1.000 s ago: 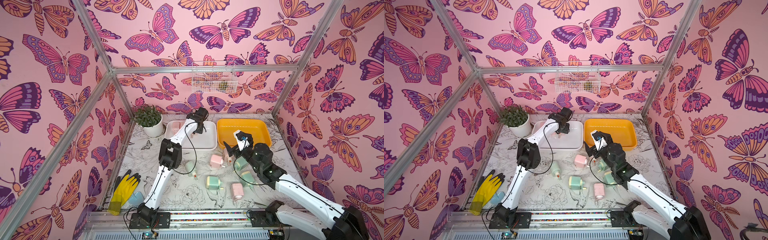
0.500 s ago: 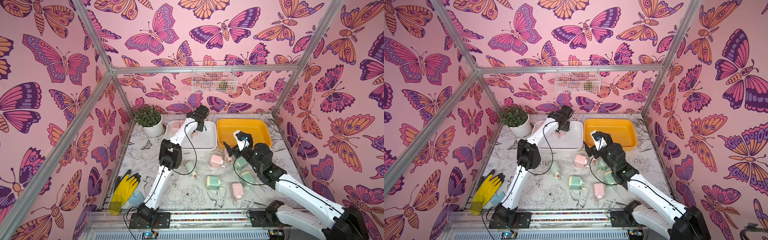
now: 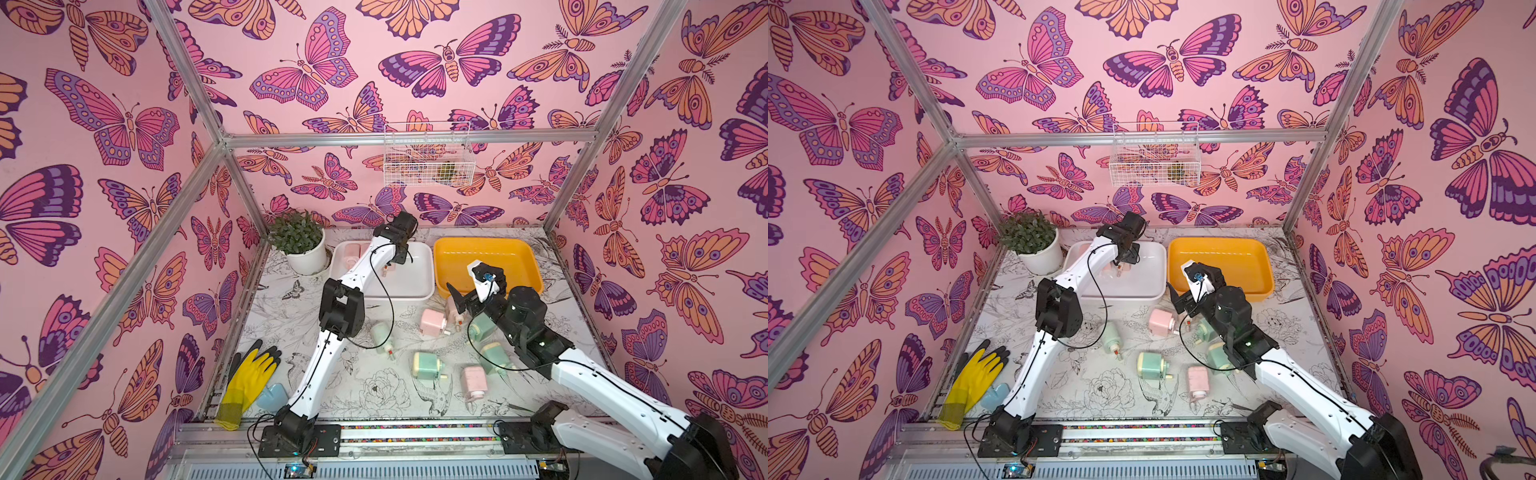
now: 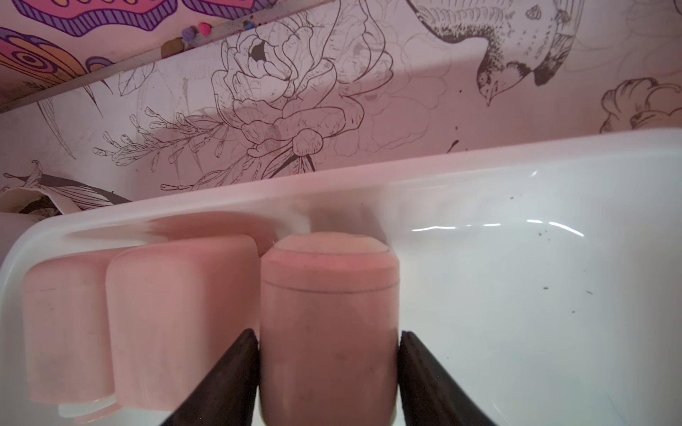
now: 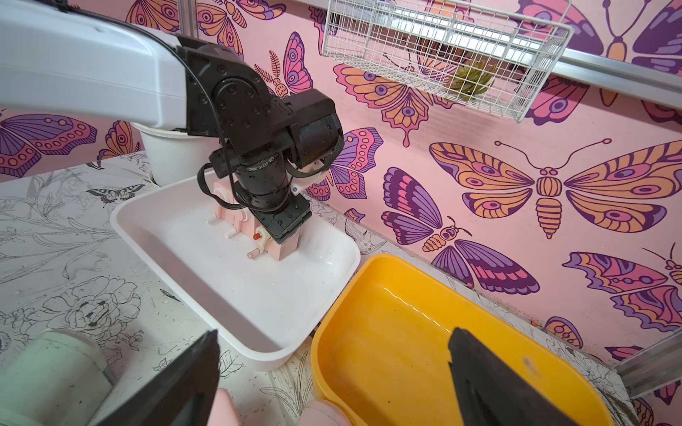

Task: Place the pencil sharpeners by color into the storage box
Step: Place the pencil sharpener in the storage box.

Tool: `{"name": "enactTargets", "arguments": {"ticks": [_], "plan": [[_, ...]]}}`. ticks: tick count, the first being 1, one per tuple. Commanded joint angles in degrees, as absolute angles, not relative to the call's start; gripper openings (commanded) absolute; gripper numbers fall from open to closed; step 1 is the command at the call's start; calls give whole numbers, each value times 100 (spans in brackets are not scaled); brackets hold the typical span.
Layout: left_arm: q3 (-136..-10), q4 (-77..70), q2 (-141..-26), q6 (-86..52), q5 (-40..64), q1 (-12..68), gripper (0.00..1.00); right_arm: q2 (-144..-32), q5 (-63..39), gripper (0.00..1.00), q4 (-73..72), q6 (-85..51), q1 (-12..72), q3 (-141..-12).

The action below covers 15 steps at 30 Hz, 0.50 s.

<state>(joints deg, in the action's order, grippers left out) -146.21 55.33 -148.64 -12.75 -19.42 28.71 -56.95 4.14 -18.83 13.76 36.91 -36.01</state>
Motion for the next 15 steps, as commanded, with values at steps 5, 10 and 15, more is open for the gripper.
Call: {"name": "enactTargets", "arguments": {"ticks": [5,10,15], "plan": [[-14700,5546,-14986,-1241,-2094,2839,49,-5691,273,99,-1923,1349,3733,-3623],[-14695,5557,-14871,-1200,-2687,2839,47,-5735,220,99,-1968,1336,3734,-3638],[-14704,5549,-14820,-1075,-2922,2832,47,-5782,185,99,-1965,1328,3731,-3665]]}}
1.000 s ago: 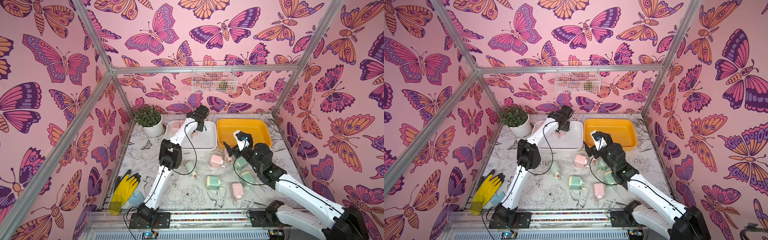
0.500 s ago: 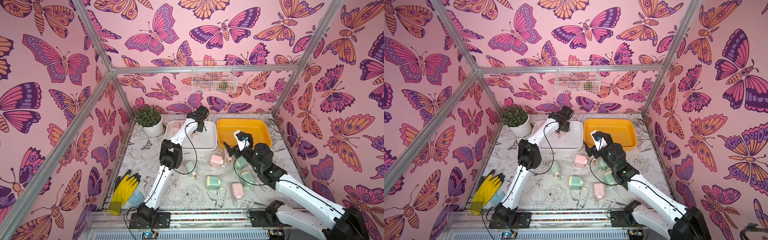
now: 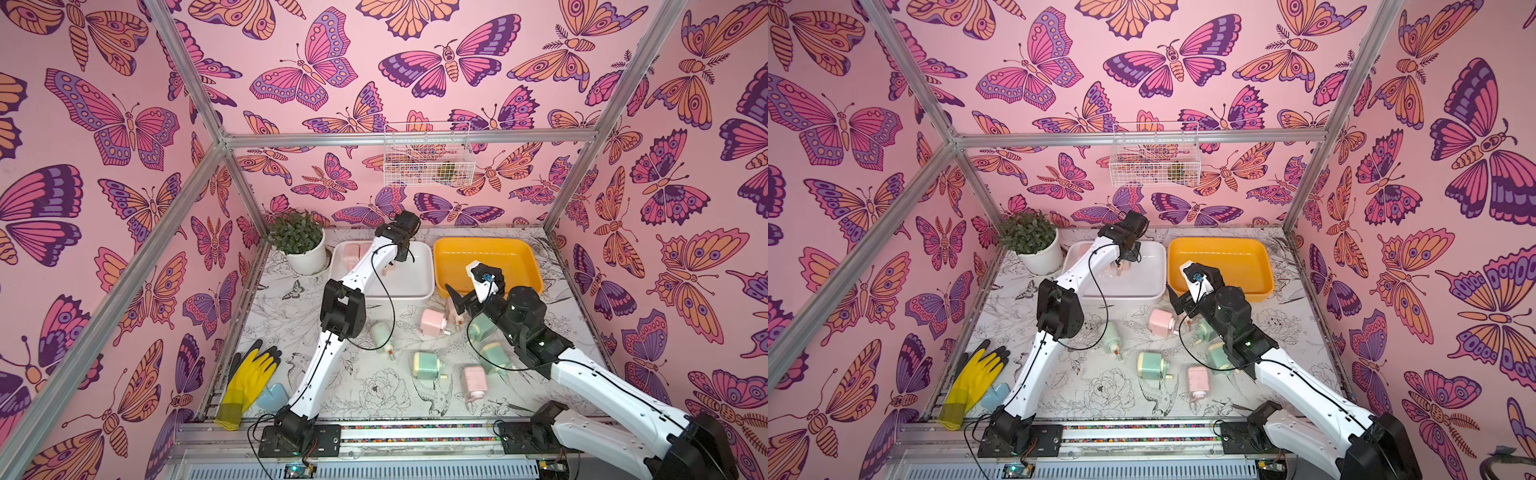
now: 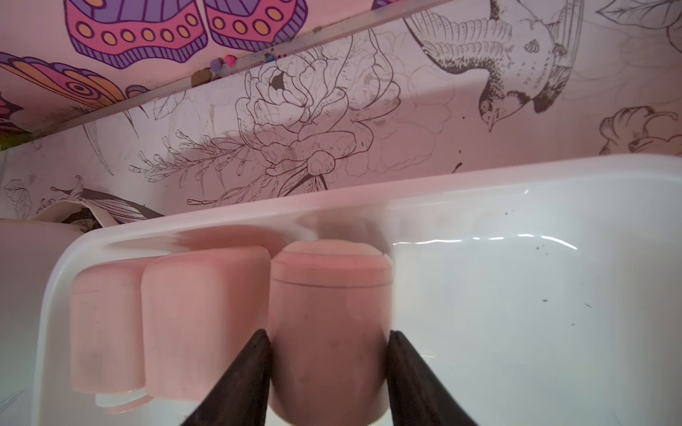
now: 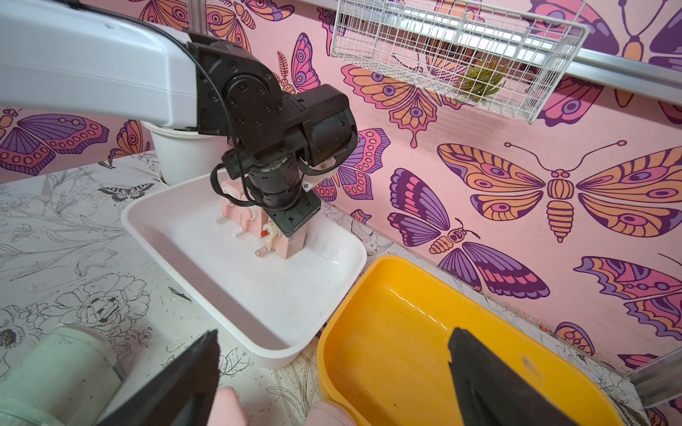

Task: Place the pencil sharpeners by color into the storage box
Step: Place the pencil sharpener in the storage box.

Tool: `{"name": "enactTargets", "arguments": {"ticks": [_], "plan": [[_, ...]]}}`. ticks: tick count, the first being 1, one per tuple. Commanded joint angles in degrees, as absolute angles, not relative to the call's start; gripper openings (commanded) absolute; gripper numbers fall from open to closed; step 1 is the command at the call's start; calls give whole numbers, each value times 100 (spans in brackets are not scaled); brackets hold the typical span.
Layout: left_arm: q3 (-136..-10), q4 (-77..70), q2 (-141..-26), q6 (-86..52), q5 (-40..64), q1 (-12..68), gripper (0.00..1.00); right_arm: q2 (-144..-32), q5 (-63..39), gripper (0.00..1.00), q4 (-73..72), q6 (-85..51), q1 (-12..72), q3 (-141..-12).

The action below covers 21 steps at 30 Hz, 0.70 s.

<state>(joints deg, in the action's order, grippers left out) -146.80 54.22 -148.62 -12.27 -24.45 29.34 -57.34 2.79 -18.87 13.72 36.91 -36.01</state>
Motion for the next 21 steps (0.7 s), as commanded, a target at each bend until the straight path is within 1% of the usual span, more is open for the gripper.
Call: {"name": "enactTargets", "arguments": {"ticks": [1,5,6,8,10,17,21], "plan": [[-14704,5552,-14830,-1044,-2933,2830,47,-5790,180,99,-1961,1328,3731,-3667],[-14674,5568,-14865,-996,-2954,2821,47,-5813,160,99,-1964,1332,3730,-3691],[-14649,5580,-14854,-1011,-2930,2817,50,-5817,159,99,-1968,1327,3729,-3689],[-14578,5585,-14820,-1054,-2842,2821,64,-5832,156,99,-1966,1336,3733,-3712],[-14546,5587,-14789,-1065,-2770,2821,69,-5845,141,99,-1968,1344,3735,-3729],[-14531,5645,-14643,-984,-2739,2862,72,-5888,127,99,-1951,1365,3727,-3768],[-14436,5668,-14344,-924,-2754,2985,79,-6008,245,99,-1949,1288,3727,-3791]]}}
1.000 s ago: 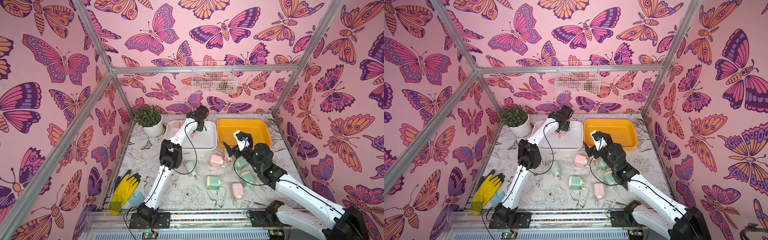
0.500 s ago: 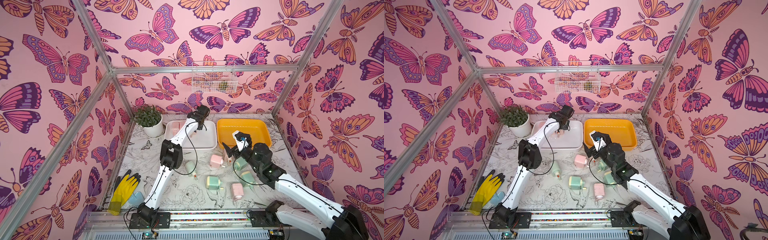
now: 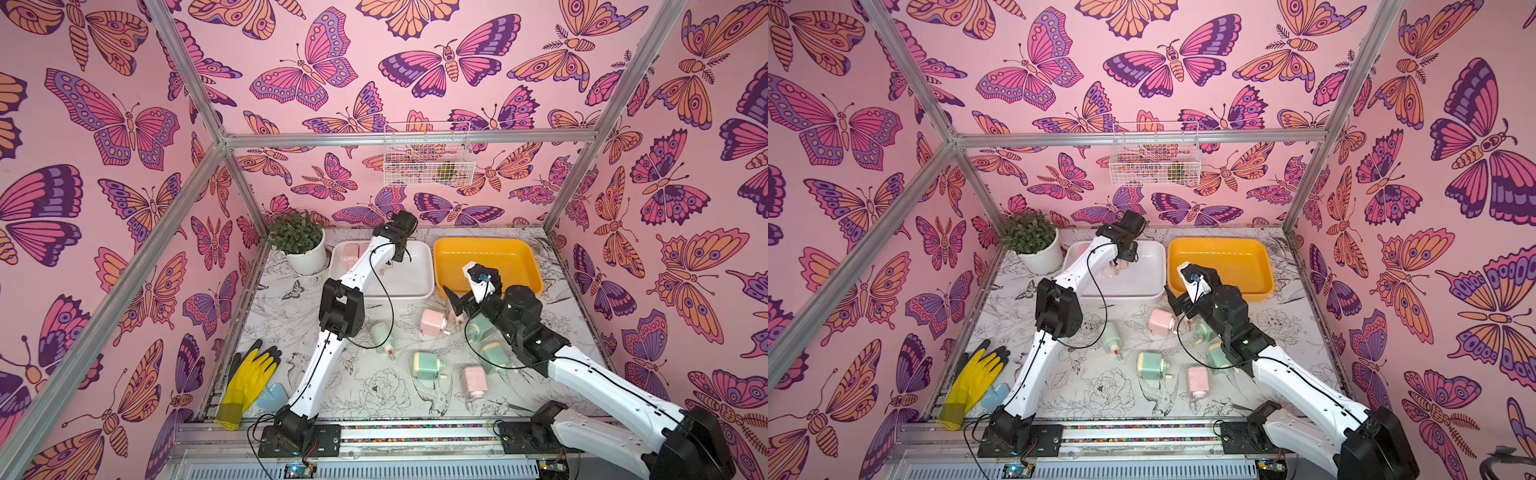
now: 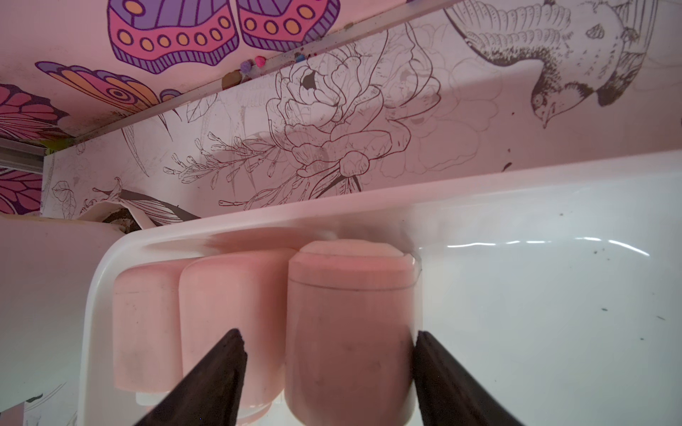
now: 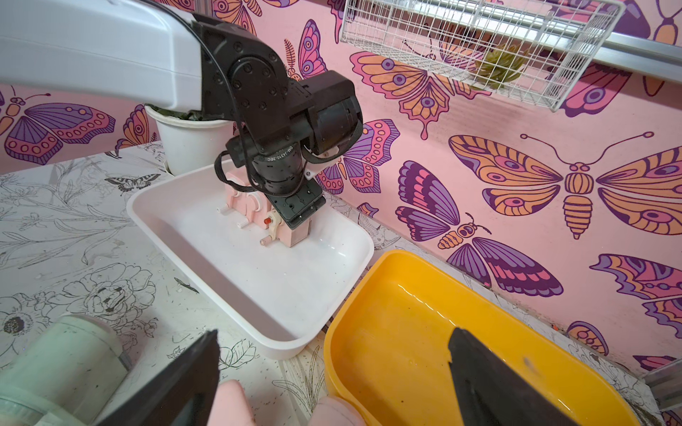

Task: Place the pencil sharpeners by color into the storage box
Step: Place the pencil sharpener in the storage box, then pick up the pencil sharpener from the center of the board.

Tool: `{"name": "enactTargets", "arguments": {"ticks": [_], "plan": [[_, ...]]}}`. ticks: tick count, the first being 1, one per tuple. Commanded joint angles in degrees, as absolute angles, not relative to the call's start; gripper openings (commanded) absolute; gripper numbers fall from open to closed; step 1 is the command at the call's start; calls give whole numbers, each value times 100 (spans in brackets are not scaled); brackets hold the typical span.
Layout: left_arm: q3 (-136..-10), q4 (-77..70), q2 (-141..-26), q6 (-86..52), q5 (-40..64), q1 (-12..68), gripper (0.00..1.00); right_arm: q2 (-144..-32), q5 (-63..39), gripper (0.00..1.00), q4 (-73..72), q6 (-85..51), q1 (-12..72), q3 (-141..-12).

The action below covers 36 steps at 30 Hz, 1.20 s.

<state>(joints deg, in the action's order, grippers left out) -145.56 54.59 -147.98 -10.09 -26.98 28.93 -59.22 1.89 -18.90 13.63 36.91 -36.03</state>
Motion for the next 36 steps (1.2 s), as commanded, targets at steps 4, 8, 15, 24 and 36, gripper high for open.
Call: {"name": "enactTargets", "arguments": {"ticks": [4,8,15,24,36], "plan": [[-14207,5691,-14026,-1037,-2587,3097,89,-6186,344,99,-2011,912,3731,-3810],[-13789,5682,-13549,-1316,-2247,3168,98,-6388,-34,99,-1165,736,3720,-4090],[-12441,5601,-12405,-1672,-1646,3300,100,-6648,-1460,99,932,1770,3718,-4446],[-8899,3454,-9968,-2123,-1216,3340,100,-7973,-1828,96,1989,2435,3722,-5295],[-6785,1775,-8462,-2049,-1784,3200,100,-9432,-1796,92,2969,2952,3727,-6466]]}}
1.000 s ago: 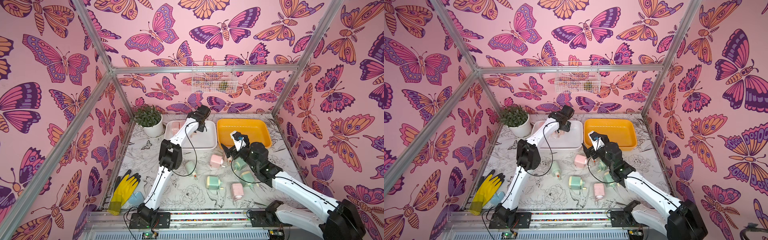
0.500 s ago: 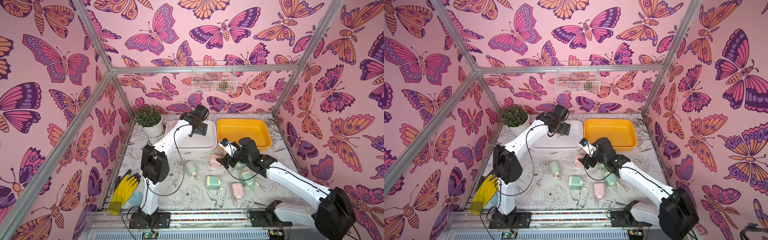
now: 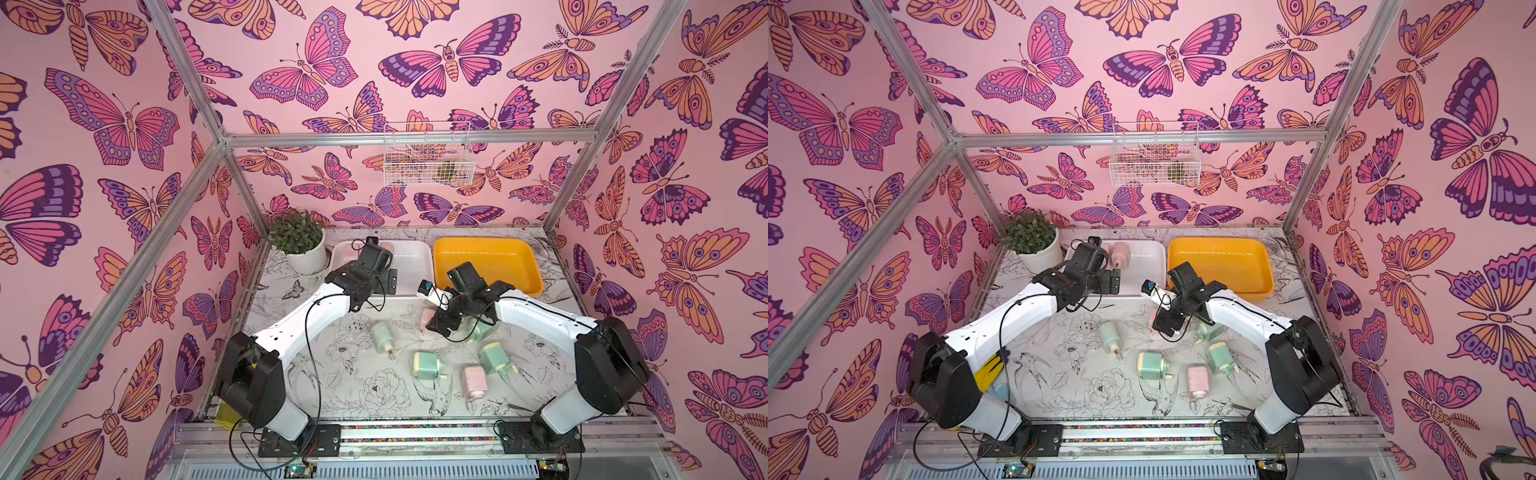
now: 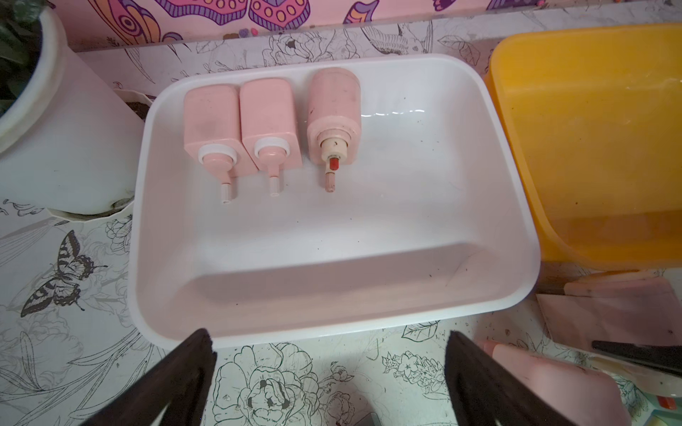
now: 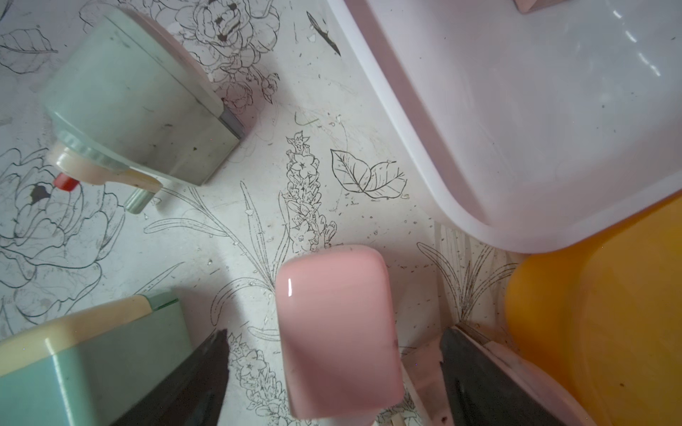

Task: Place the pencil sharpeners by color into the storage box
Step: Pick up the pencil sharpener from the center of the board.

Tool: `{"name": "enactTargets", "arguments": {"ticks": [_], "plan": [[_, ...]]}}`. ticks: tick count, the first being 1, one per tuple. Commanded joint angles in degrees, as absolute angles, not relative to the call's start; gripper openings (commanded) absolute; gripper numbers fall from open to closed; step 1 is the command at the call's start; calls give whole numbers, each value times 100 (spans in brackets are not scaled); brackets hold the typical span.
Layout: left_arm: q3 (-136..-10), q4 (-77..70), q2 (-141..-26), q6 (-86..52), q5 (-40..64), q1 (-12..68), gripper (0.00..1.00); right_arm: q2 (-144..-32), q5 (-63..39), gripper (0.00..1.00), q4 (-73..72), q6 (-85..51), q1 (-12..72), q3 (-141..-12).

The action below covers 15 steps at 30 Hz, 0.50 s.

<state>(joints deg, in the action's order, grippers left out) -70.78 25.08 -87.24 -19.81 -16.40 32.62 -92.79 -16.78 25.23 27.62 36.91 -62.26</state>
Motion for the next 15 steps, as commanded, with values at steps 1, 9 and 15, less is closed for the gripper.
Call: {"name": "enactTargets", "arguments": {"ticks": [1,9,15], "plan": [[-6690,1684,-8415,-2093,-1808,3186,100,-9496,-1806,92,3081,2986,3727,-6570],[-6179,1537,-8189,-2627,-2103,3009,100,-10019,-1616,89,3861,3517,3756,-7093],[-5826,1427,-7900,-2671,-2199,2901,100,-10509,-1562,85,4207,3544,3771,-7602]]}}
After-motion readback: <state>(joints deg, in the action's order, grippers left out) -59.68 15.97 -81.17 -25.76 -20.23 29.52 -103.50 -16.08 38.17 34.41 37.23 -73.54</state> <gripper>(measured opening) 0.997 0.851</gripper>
